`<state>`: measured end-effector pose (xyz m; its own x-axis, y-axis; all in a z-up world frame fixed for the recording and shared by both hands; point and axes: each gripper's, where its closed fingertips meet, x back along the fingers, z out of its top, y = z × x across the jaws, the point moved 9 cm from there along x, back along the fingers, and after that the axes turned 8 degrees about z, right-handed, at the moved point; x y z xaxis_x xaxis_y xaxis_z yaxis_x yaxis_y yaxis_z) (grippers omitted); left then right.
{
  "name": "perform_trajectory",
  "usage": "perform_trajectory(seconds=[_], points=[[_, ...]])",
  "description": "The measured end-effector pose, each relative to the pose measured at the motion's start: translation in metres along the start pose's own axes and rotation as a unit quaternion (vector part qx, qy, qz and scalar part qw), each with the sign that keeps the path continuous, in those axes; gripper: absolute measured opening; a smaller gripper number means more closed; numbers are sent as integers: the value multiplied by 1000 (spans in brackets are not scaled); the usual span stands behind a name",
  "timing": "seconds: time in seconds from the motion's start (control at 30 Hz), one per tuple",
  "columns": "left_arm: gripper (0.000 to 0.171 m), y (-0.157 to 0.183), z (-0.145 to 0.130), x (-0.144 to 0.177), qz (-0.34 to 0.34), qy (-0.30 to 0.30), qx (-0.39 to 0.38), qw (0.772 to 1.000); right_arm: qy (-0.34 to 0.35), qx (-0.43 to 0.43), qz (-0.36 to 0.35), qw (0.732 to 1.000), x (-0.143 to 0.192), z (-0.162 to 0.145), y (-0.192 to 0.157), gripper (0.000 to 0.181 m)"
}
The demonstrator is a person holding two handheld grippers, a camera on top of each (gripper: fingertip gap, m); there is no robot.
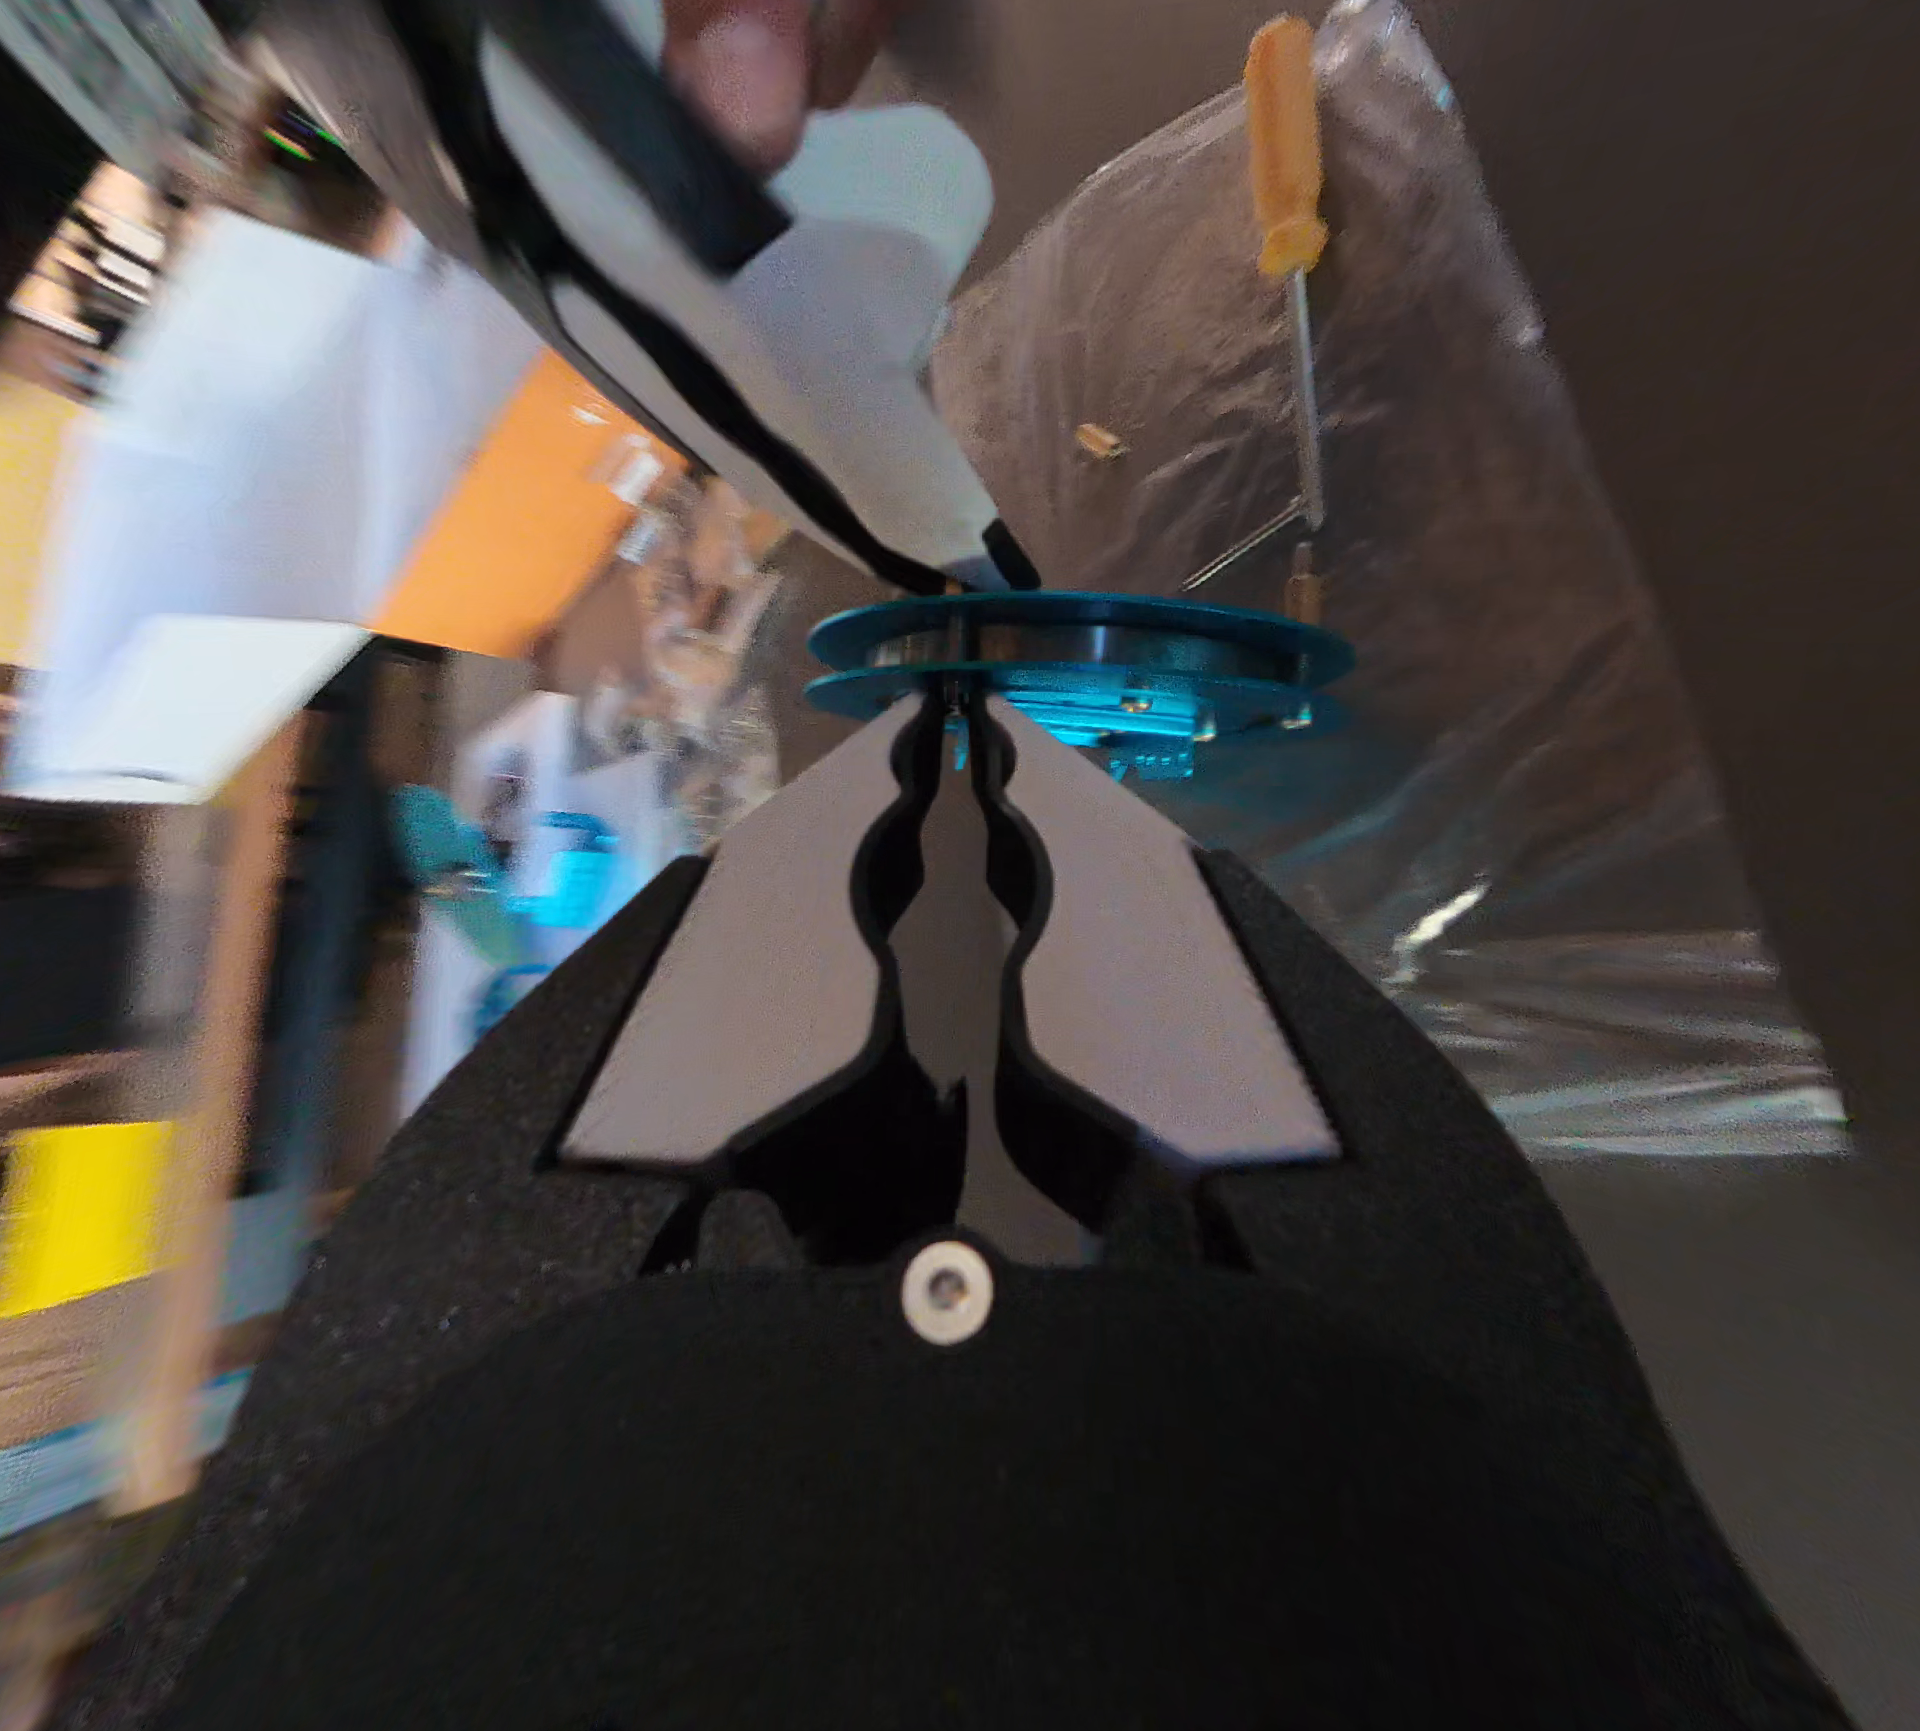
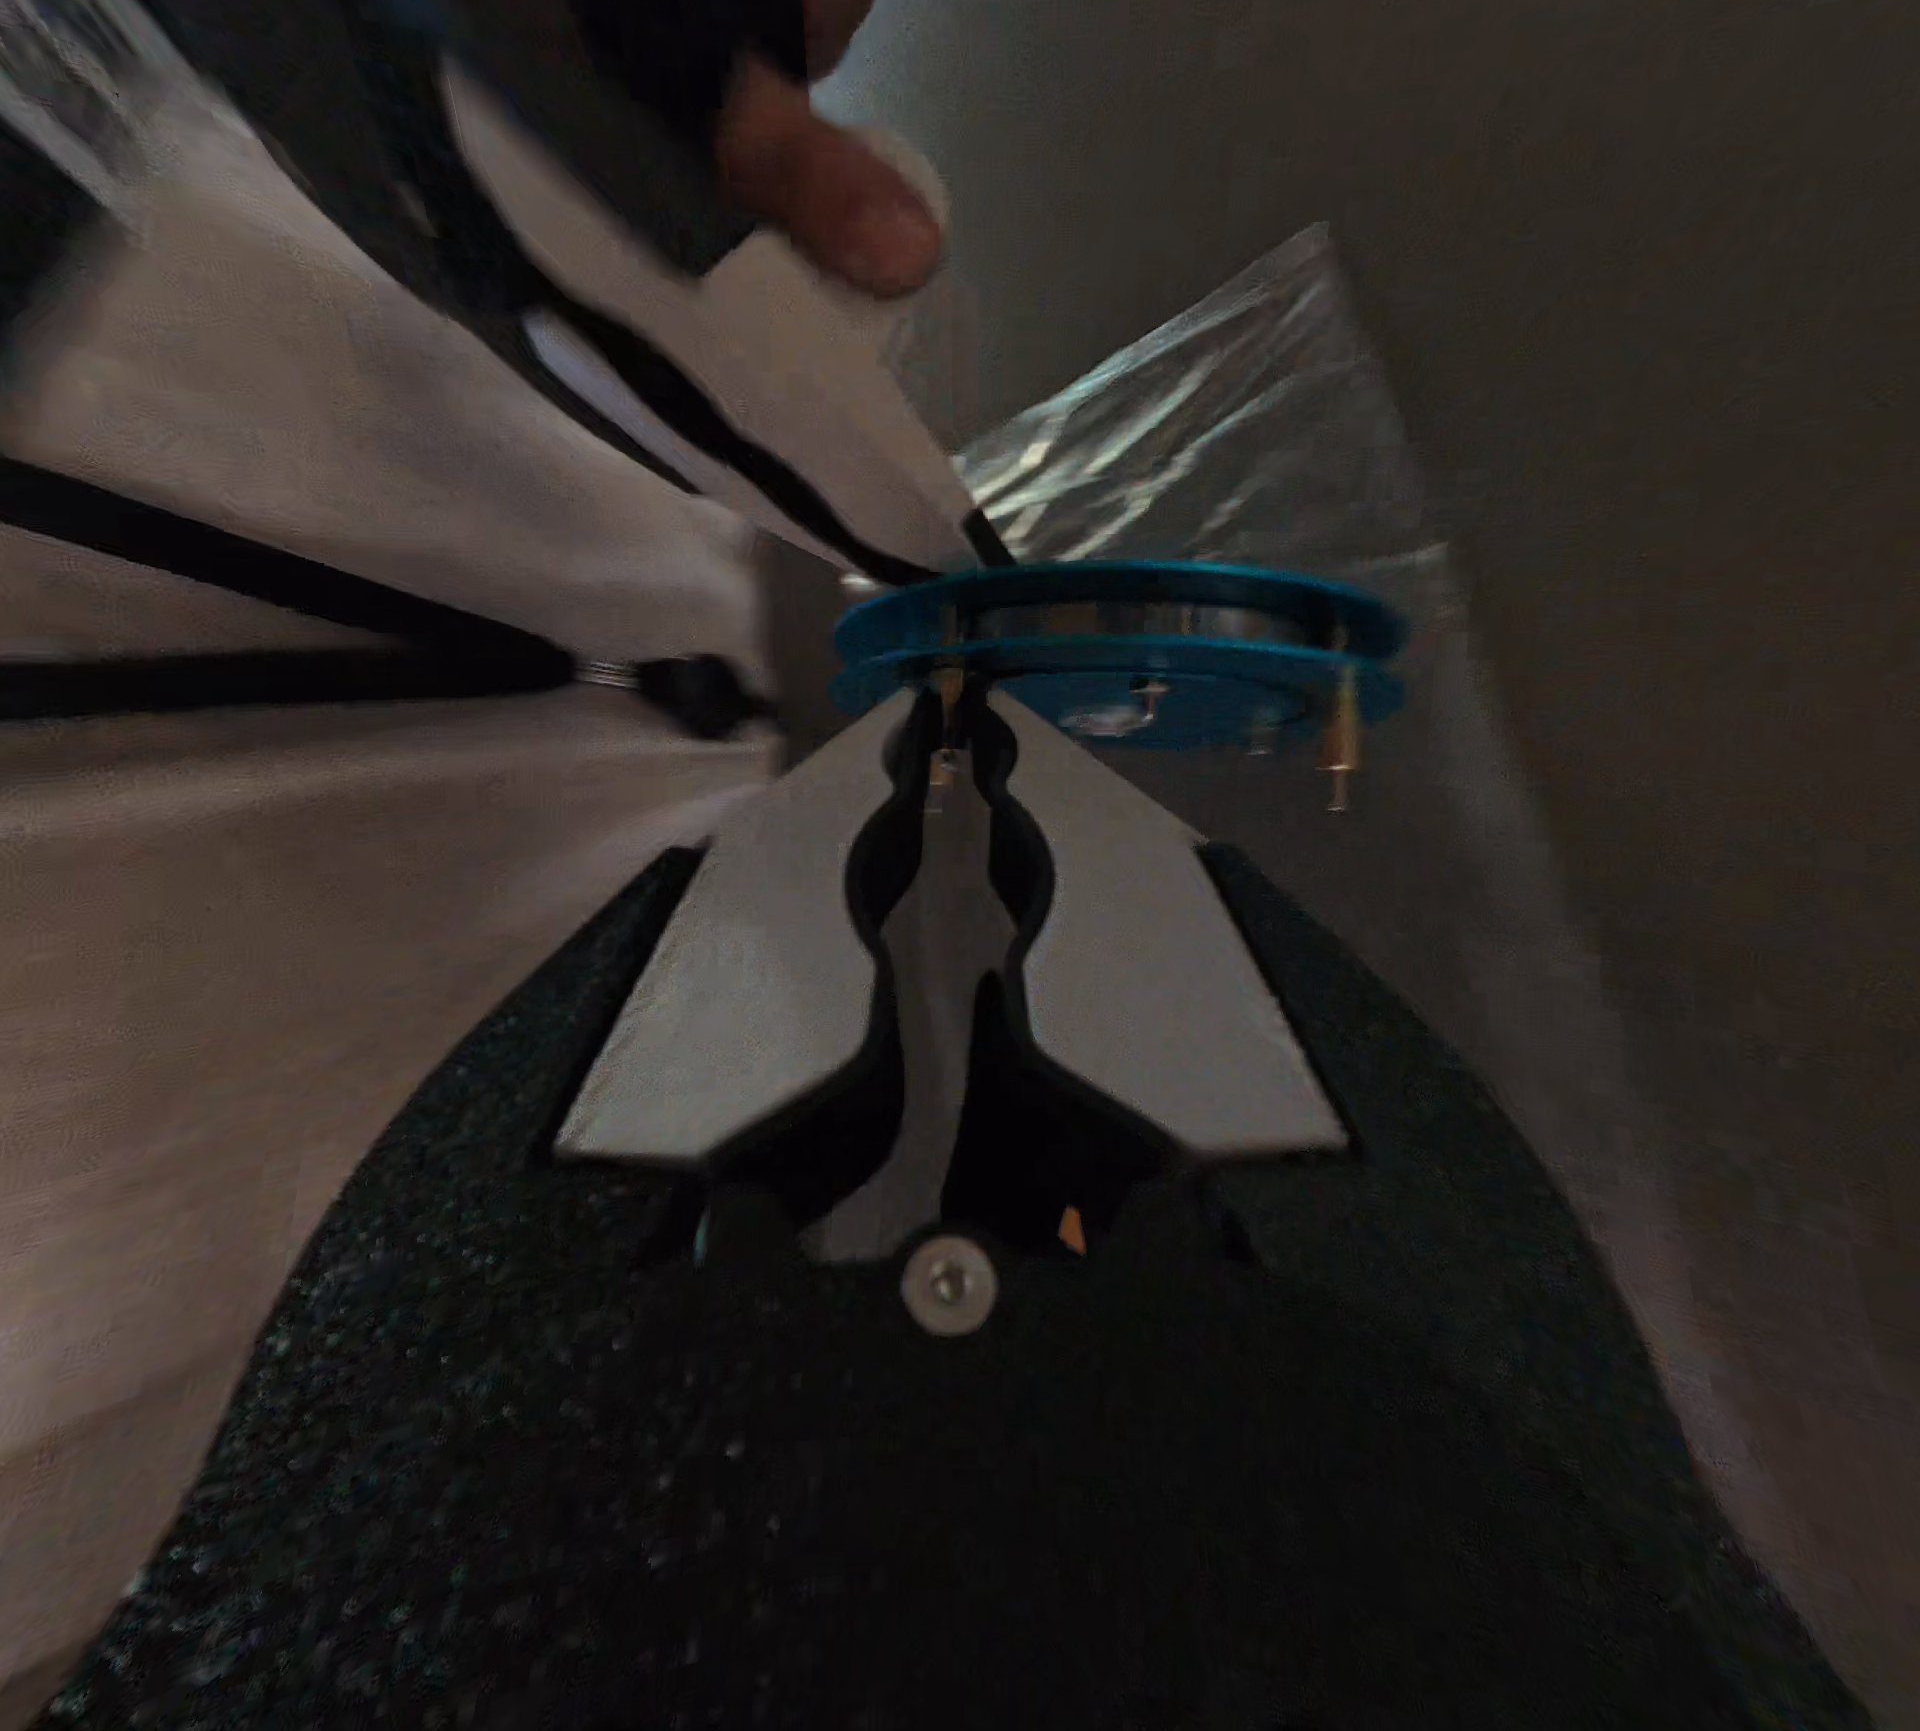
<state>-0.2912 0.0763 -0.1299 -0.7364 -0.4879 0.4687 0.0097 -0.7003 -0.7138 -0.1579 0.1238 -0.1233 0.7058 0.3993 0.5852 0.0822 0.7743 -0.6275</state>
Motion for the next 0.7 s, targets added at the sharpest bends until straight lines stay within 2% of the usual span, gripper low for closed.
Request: perform_trajectory(seconds=[0.07, 0.13, 0.23, 0.3, 0.33, 0.37, 0.4, 0.43, 0.47, 0.5, 0.53, 0.57, 0.6, 0.67, 0.7], points=[[3, -11, -3, -2, -68, -8, 79, 995, -24, 98, -113, 989, 0, 3, -15, 7], [4, -17, -4, -4, -111, -7, 121, 986, -53, 149, -165, 973, -5, 3, -24, 5], [4, -18, -3, -6, -112, -6, 110, 988, -75, 185, -200, 959, -7, 3, -27, 5], [4, -18, -3, -6, -101, -10, 102, 990, -70, 172, -191, 964, -6, 5, -24, 5], [3, -16, -2, -6, -84, -9, 86, 993, -57, 130, -159, 977, -3, 6, -19, 4], [3, -11, -1, -6, -47, -3, 39, 998, -33, 42, -92, 994, 2, 6, -9, 4], [3, -2, 1, -5, 3, 5, -36, 999, -3, -70, 9, 997, 5, 3, 4, 3], [3, 7, 3, -5, 56, 11, -121, 991, 26, -160, 114, 980, 4, -4, 17, 3], [3, 13, 4, -4, 90, 8, -165, 982, 48, -219, 202, 953, 0, -12, 28, 4], [3, 14, 5, -3, 91, 6, -155, 984, 66, -256, 260, 929, -4, -18, 34, 4], [3, 13, 5, -2, 79, 5, -132, 988, 78, -262, 275, 922, -6, -21, 35, 4], [3, 11, 4, -2, 68, 5, -112, 991, 79, -237, 252, 935, -5, -19, 32, 4], [4, 9, 4, -2, 57, 4, -87, 995, 68, -186, 199, 960, -2, -15, 25, 4], [4, 2, 4, -2, 2, 0, -11, 1000, 26, -45, 56, 997, 2, -6, 6, 6], [3, -5, 3, -3, -34, -7, 34, 999, 11, 28, -25, 999, 2, -4, -5, 8]])
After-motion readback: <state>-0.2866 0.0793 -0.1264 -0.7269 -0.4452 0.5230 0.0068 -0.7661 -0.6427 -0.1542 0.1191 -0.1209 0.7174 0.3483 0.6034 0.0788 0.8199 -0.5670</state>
